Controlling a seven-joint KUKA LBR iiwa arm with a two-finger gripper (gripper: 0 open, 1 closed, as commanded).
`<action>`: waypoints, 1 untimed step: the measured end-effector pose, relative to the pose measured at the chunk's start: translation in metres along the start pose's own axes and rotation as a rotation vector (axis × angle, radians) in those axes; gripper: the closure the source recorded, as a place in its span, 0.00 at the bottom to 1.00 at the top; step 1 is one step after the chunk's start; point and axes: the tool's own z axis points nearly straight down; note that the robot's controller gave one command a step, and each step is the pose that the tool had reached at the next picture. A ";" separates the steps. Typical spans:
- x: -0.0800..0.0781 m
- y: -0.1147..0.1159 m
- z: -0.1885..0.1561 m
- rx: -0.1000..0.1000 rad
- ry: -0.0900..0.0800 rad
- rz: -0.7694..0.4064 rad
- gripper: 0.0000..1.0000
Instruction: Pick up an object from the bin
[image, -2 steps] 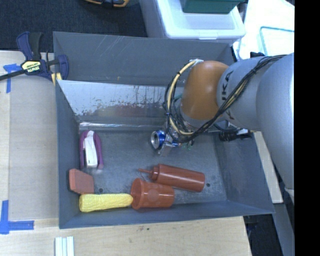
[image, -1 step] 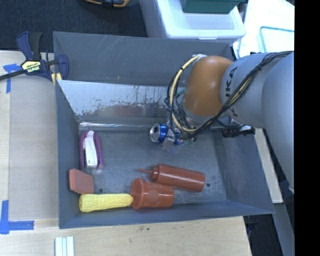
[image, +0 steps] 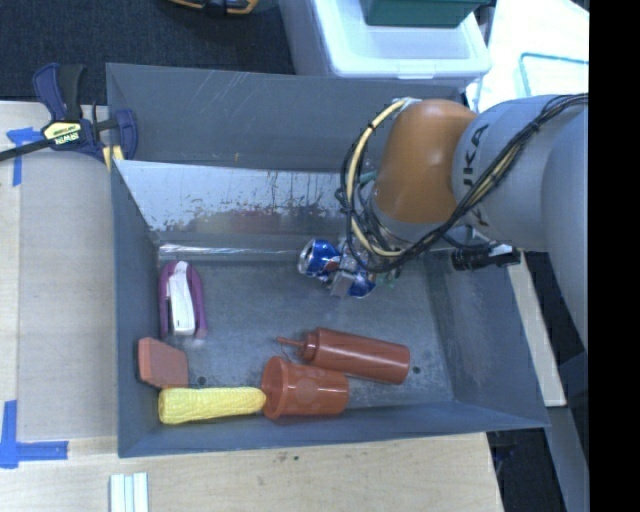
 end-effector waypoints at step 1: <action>-0.003 0.001 -0.041 -0.003 -0.007 -0.001 1.00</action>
Offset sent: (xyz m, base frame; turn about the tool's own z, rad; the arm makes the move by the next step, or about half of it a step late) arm 0.0016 0.0001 0.0547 -0.0008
